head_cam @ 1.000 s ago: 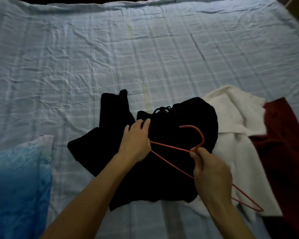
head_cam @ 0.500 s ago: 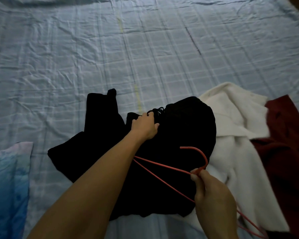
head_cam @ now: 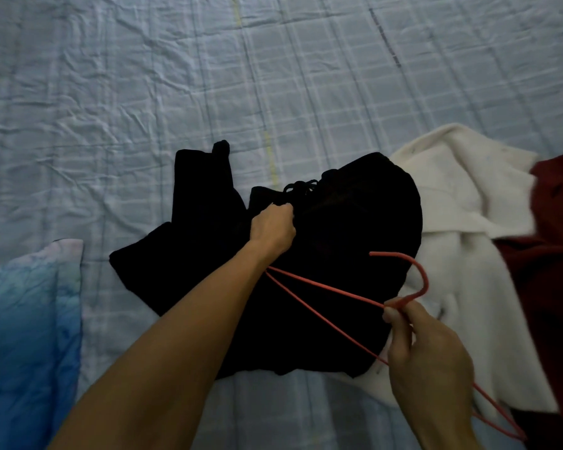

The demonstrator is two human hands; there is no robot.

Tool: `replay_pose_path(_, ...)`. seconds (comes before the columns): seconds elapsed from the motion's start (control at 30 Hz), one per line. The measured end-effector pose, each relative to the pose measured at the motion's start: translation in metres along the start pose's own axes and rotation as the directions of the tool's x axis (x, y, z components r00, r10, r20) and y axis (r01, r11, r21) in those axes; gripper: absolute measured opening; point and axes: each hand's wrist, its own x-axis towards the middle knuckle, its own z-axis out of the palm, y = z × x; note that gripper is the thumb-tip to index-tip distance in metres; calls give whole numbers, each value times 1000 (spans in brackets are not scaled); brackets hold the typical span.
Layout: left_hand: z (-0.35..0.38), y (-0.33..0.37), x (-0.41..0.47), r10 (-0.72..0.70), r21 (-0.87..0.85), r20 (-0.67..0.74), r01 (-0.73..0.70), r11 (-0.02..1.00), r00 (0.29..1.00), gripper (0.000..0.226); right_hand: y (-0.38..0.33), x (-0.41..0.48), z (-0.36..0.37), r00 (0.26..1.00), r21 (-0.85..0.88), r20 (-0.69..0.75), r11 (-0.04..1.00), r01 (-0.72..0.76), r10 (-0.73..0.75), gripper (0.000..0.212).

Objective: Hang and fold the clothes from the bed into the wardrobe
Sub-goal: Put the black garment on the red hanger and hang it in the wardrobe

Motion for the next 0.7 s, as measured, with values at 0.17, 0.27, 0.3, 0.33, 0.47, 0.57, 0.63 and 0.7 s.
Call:
replay_pose_path(0.17, 1, -24, -36, 51, 43, -76, -48, 998, 996, 41, 1, -5, -18, 999, 64, -3, 997, -34, 34, 13)
replay_pose_path(0.27, 5, -30, -69, 53, -11, -102, -54, 998, 993, 44, -2, -14, -26, 1000, 113, -3, 994, 2, -1, 12)
replay_pose_path(0.3, 6, -31, -82, 60, -33, -111, -64, 997, 992, 44, -3, -18, -29, 1000, 117, -4, 993, 12, -12, 12)
replay_pose_path(0.33, 9, -32, -93, 70, -57, -127, -77, 995, 989, 44, -3, -19, -32, 1000, 114, -13, 993, 27, -26, 14)
replay_pose_path(0.47, 15, -33, -140, 74, -144, -197, -104, 984, 978, 43, -3, -27, -51, 993, 69, -47, 991, 112, -109, 21)
replay_pose_path(0.57, 17, -34, -178, 26, -202, -226, -73, 977, 974, 42, -6, -32, -70, 989, 83, -79, 988, 134, -127, 16)
replay_pose_path(0.63, 22, -35, -206, -10, -227, -246, -48, 973, 969, 44, -11, -36, -83, 986, 130, -124, 983, 131, -115, 13)
replay_pose_path(0.7, 31, -34, -237, 12, -240, -273, -80, 968, 962, 48, -17, -40, -91, 979, 154, -154, 975, 158, -135, 12)
